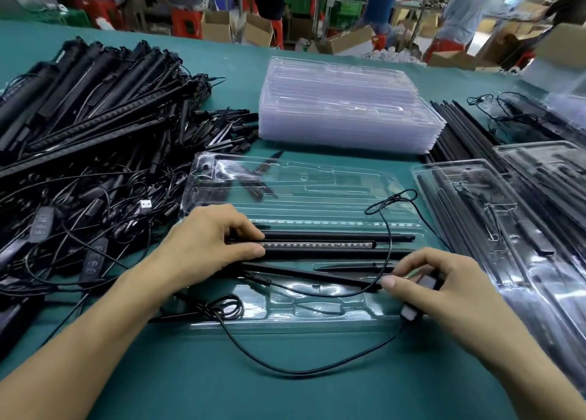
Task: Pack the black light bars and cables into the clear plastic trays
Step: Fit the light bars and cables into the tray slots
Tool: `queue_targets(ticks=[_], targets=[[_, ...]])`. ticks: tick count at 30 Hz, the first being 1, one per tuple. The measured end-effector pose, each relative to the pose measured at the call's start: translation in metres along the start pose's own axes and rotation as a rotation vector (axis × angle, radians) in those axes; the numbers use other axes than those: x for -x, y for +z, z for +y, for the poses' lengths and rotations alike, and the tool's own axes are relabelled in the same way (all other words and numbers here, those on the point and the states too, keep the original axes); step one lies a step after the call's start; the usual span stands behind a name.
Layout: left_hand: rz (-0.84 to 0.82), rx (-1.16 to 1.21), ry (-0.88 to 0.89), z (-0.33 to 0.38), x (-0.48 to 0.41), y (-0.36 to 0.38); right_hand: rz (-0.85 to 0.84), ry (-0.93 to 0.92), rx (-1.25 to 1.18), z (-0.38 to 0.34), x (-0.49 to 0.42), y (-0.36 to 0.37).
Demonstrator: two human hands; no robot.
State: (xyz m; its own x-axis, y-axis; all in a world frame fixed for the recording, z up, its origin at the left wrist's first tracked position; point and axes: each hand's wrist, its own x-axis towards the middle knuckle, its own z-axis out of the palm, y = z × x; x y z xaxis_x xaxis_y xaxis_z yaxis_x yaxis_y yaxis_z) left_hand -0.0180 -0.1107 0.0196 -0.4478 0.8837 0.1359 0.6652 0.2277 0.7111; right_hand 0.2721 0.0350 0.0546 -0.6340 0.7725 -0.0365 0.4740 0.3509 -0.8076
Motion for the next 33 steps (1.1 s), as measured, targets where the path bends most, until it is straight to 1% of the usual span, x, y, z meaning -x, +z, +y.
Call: queue_targets(ticks=[2, 4, 6, 8, 11, 12, 14, 15, 16, 19, 22, 24, 27, 29, 31, 33], targets=[[0.029, -0.049, 0.019, 0.002, 0.002, 0.001, -0.046, 0.023, -0.021, -0.001, 0.002, -0.011], [0.063, -0.097, 0.056, 0.003, 0.004, 0.002, -0.116, 0.078, -0.128, 0.000, 0.004, -0.019], [0.086, -0.090, 0.082, 0.006, 0.006, 0.001, -0.184, 0.127, -0.246, 0.003, 0.004, -0.023], [0.131, -0.119, 0.144, 0.014, 0.009, 0.002, -0.192, 0.138, -0.319, 0.008, 0.003, -0.024], [0.212, -0.202, 0.317, 0.036, 0.014, 0.004, -0.158, 0.137, -0.412, 0.011, 0.003, -0.021], [0.181, -0.170, 0.355, 0.043, 0.016, 0.003, -0.142, 0.131, -0.424, 0.012, 0.004, -0.019], [0.008, -0.083, 0.355, 0.053, 0.019, 0.002, -0.099, 0.133, -0.433, 0.012, 0.004, -0.015], [-0.084, -0.092, 0.339, 0.056, 0.021, 0.003, -0.075, 0.137, -0.419, 0.011, 0.005, -0.015], [-0.154, -0.153, 0.329, 0.057, 0.022, 0.004, -0.051, 0.135, -0.385, 0.010, 0.006, -0.016], [-0.245, -0.358, 0.348, 0.057, 0.025, 0.014, -0.059, 0.119, -0.227, 0.009, 0.008, -0.023], [-0.279, -0.374, 0.342, 0.056, 0.024, 0.017, -0.134, 0.065, -0.137, 0.005, 0.012, -0.028], [-0.251, -0.373, 0.345, 0.055, 0.025, 0.019, -0.170, 0.014, -0.145, 0.000, 0.014, -0.023], [-0.150, -0.359, 0.359, 0.056, 0.028, 0.024, -0.212, -0.033, -0.296, -0.006, 0.016, -0.006], [-0.062, -0.343, 0.354, 0.057, 0.029, 0.027, -0.205, -0.038, -0.378, -0.008, 0.016, 0.006], [0.011, -0.332, 0.344, 0.058, 0.029, 0.028, -0.185, -0.055, -0.410, -0.011, 0.015, 0.019], [0.012, -0.278, 0.343, 0.057, 0.029, 0.027, -0.158, -0.090, -0.402, -0.014, 0.012, 0.030]])
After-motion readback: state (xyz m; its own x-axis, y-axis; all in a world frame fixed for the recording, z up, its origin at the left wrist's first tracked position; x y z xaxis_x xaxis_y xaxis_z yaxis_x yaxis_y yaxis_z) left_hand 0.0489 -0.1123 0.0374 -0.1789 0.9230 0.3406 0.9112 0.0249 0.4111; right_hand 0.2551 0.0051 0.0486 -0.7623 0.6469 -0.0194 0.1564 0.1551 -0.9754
